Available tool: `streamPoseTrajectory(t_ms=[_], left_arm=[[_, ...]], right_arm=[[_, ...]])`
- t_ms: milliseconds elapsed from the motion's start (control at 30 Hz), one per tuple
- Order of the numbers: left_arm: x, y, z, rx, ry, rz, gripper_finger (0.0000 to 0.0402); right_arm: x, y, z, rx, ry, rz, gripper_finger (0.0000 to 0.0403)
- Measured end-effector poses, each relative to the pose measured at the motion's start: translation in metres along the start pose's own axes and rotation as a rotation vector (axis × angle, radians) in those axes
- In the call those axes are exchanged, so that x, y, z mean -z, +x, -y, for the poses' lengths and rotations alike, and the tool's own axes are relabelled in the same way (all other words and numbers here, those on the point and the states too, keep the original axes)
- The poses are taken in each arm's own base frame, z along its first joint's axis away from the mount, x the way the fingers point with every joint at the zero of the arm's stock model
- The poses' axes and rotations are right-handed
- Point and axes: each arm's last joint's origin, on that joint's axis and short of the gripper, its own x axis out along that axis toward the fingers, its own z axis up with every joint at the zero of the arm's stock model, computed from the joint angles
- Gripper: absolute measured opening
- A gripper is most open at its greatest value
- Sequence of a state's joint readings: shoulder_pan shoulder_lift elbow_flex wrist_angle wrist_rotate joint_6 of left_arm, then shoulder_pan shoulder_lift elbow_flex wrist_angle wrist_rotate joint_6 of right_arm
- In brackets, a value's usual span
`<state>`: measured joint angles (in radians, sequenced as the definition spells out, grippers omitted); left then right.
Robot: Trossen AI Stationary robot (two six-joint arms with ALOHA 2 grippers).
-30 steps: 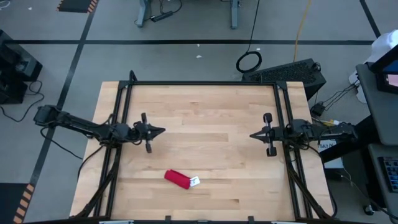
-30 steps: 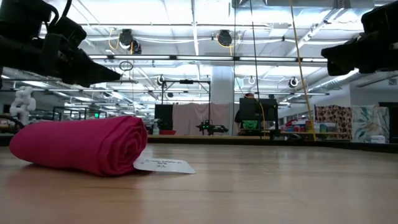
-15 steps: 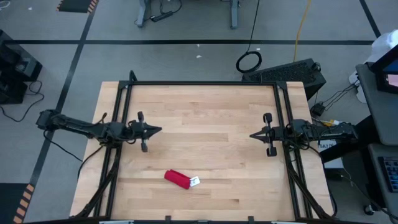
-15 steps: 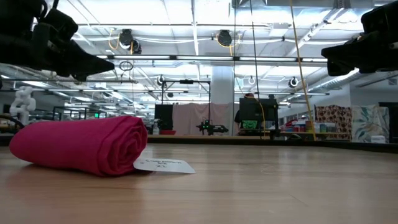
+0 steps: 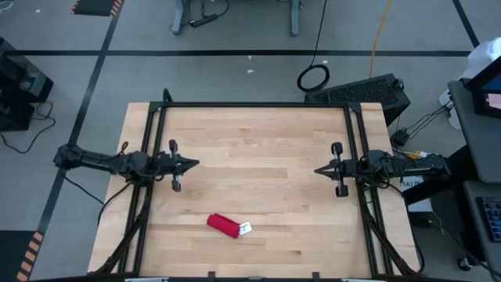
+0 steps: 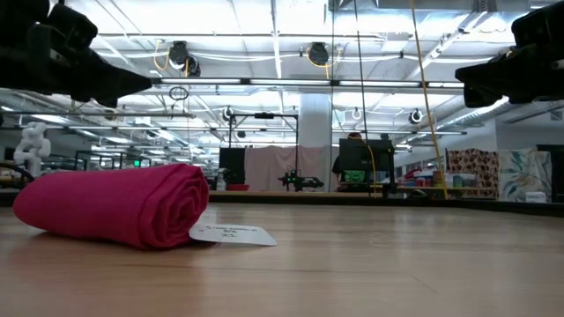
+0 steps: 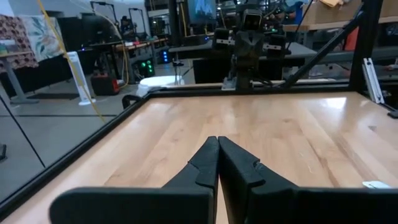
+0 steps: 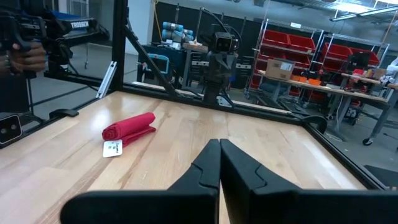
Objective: Roll towel
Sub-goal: Return to Home Position
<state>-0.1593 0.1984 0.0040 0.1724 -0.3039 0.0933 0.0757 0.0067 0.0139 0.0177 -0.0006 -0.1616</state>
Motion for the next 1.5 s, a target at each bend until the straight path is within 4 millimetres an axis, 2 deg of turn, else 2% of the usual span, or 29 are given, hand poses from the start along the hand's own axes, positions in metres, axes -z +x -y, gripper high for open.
streamPoseTrajectory(t_ms=[467,967,1500], left_arm=[[-0.004,-0.011,-0.005,0.038,0.025,0.079,0.0003],[0.0,-0.009,-0.014,0.067,0.006,0.052,0.0001],[0.0,-0.009,-0.014,0.094,-0.038,0.045,0.001]], right_arm=[[0.0,0.0,0.0,0.0,0.0,-0.001,0.0],[0.0,0.0,0.0,0.001,0.0,0.0,0.0],[0.0,0.0,0.0,0.0,0.0,0.0,0.0]])
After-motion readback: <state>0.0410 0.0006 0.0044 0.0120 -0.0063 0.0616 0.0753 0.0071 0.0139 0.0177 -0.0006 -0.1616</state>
